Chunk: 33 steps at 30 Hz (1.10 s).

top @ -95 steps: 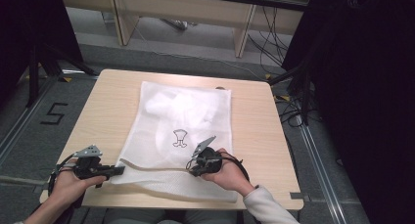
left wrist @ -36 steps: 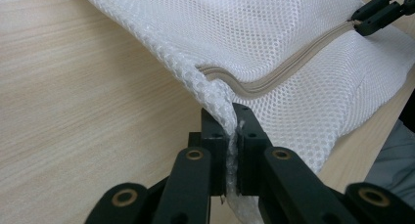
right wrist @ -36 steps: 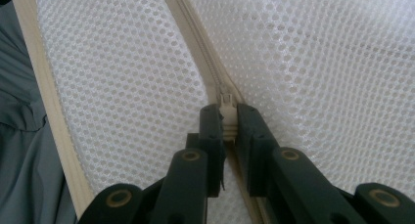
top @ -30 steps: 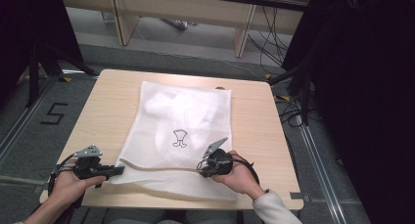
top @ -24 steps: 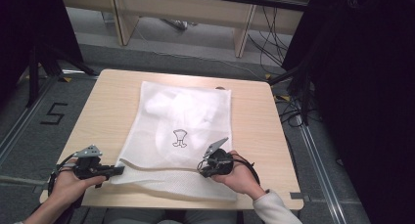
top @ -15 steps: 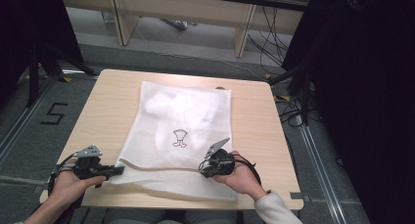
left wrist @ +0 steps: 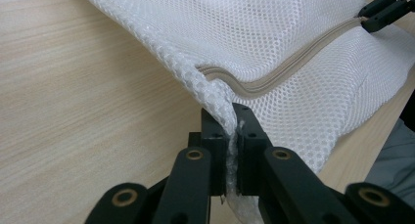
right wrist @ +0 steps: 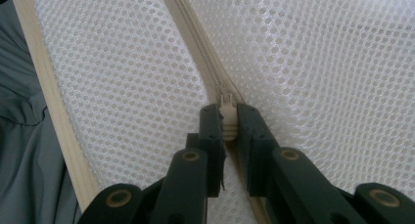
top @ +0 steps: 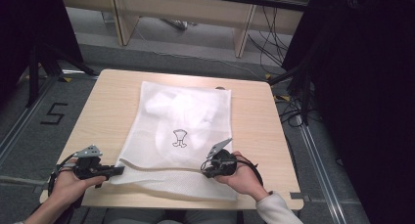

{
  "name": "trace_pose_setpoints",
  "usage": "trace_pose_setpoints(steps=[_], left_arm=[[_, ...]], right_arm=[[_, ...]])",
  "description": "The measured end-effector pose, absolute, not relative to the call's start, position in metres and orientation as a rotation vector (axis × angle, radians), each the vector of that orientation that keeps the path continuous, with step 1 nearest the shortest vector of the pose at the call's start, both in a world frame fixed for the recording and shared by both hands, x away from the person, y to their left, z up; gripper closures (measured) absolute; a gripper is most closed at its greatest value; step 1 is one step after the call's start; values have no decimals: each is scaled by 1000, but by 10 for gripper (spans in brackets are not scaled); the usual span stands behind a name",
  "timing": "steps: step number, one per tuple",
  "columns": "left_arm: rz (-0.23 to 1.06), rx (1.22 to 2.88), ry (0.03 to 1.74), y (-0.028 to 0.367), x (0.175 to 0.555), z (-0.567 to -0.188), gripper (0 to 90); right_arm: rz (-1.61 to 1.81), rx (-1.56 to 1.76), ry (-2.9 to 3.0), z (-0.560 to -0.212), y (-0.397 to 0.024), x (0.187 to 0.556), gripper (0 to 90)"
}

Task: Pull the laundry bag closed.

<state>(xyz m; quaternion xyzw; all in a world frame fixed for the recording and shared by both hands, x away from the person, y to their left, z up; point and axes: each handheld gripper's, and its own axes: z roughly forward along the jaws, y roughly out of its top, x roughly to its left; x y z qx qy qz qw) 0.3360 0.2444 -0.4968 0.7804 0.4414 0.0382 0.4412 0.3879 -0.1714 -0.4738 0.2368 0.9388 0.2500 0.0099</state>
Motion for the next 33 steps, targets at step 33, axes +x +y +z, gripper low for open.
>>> trace_pose_setpoints(steps=[33], left_arm=[[97, 1939, 1097, 245, 336, -497, 845]], right_arm=[[778, 798, 2916, -472, -180, 385, 823]])
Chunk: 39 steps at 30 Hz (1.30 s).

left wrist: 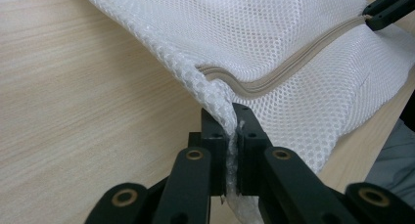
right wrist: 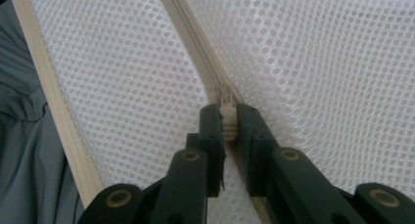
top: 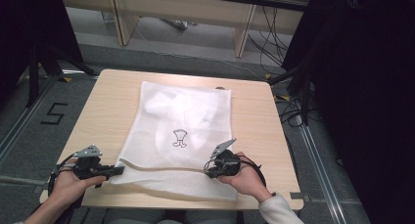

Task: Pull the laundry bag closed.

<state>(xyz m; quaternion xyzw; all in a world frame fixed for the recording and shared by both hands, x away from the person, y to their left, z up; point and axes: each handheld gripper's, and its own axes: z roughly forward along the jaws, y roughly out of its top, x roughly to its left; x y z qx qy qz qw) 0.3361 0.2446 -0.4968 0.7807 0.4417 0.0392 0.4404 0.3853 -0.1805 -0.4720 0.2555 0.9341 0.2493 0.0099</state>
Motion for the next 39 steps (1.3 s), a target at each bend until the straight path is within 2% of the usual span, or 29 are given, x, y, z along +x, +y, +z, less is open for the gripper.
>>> trace_pose_setpoints(steps=[39], left_arm=[[95, 1928, 1101, 244, 336, -497, 845]], right_arm=[[798, 804, 2910, -472, -191, 384, 823]])
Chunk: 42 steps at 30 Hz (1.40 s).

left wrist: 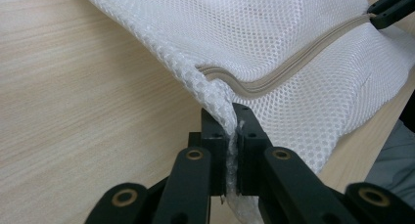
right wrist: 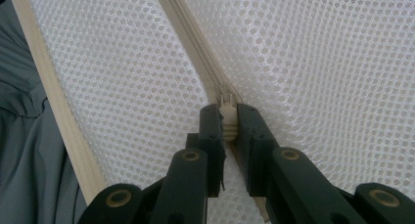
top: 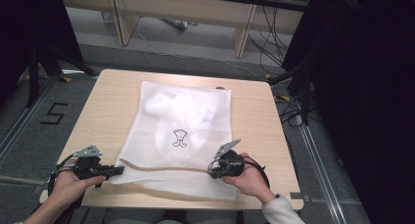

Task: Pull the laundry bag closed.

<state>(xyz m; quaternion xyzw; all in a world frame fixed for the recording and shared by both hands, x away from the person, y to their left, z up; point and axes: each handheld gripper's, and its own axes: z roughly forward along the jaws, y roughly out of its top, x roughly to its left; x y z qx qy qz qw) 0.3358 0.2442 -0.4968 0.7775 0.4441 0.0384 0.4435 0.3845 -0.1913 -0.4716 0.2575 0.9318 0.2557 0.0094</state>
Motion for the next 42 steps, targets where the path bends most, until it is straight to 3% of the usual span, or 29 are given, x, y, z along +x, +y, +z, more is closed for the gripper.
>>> trace_pose_setpoints(steps=[42], left_arm=[[105, 1926, 1100, 246, 336, -496, 846]], right_arm=[[805, 844, 2876, -470, -207, 382, 823]])
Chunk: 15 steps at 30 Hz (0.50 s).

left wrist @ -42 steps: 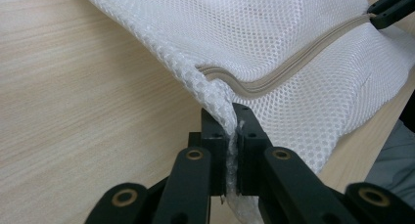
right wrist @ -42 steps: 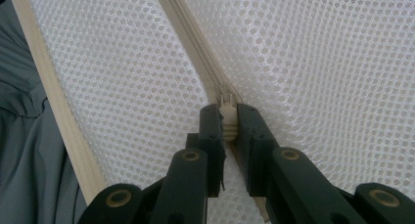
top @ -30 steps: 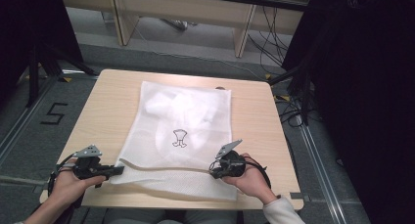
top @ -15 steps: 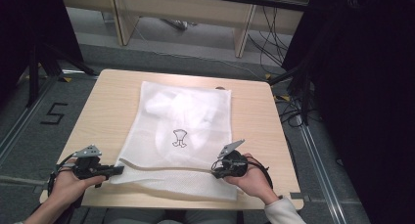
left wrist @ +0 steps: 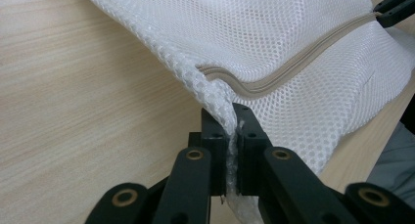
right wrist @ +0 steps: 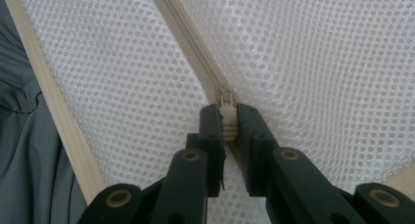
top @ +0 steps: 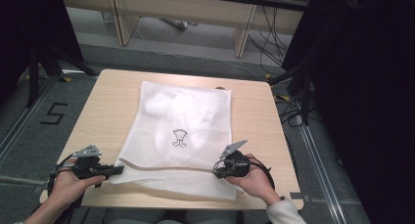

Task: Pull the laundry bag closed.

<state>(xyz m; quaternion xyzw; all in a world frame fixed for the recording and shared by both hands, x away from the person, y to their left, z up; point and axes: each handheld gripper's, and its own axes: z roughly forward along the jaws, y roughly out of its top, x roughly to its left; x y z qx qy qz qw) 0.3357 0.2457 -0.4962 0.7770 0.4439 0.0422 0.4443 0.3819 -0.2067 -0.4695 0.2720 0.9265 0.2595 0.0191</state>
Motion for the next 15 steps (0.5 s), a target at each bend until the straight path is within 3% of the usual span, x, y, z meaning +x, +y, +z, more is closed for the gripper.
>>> trace_pose_setpoints(steps=[15], left_arm=[[105, 1926, 1101, 246, 336, -496, 846]], right_arm=[[805, 913, 2857, -468, -216, 379, 823]])
